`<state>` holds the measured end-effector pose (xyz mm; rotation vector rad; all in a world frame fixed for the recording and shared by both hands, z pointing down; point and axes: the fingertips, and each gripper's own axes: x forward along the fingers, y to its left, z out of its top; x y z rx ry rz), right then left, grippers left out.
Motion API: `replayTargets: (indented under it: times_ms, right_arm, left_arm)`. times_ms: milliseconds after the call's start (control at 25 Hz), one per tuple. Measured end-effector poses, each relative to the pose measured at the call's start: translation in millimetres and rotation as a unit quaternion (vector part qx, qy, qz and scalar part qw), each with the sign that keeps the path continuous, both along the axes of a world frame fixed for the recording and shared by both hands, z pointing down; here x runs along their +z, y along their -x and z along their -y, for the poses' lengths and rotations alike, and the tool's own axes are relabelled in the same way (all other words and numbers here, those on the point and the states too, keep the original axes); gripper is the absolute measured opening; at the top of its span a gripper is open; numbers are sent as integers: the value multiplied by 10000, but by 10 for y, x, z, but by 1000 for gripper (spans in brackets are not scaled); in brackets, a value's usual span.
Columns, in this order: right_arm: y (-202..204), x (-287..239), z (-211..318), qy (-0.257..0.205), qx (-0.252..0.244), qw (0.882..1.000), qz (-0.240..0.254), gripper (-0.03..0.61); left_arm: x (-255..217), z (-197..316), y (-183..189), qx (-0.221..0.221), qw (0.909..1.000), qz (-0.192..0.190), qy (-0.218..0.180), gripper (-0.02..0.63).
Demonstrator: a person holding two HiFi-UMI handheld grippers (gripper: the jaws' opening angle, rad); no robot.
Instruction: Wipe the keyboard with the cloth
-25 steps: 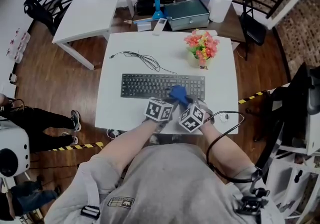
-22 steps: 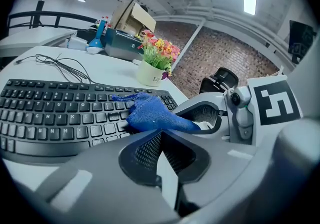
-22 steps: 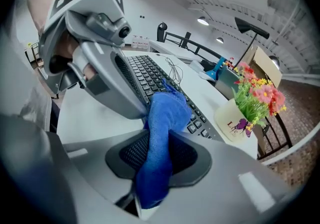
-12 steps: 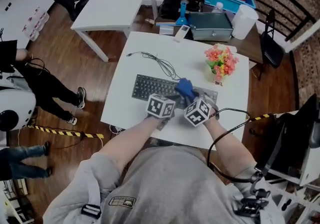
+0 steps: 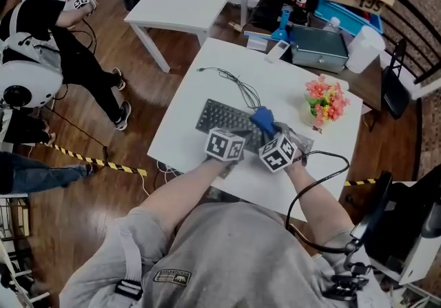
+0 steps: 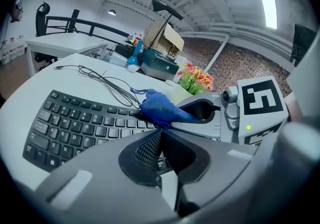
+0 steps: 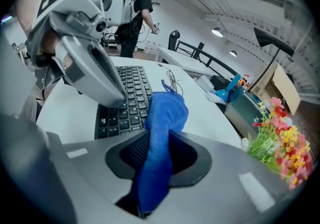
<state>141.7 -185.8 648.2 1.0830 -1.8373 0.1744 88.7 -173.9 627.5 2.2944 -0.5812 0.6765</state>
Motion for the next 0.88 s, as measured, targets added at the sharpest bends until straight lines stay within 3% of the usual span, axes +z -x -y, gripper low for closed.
replayTargets:
  times_ms: [560, 880]
  right_arm:
    - [530, 171, -775, 173, -223, 9996, 6, 114]
    - [541, 114, -604, 151, -271, 9995, -44, 115]
  left_arm:
    - [199, -559, 126, 756, 9970, 144, 66, -6]
    - [171, -428, 167, 835, 9964, 146, -62, -6]
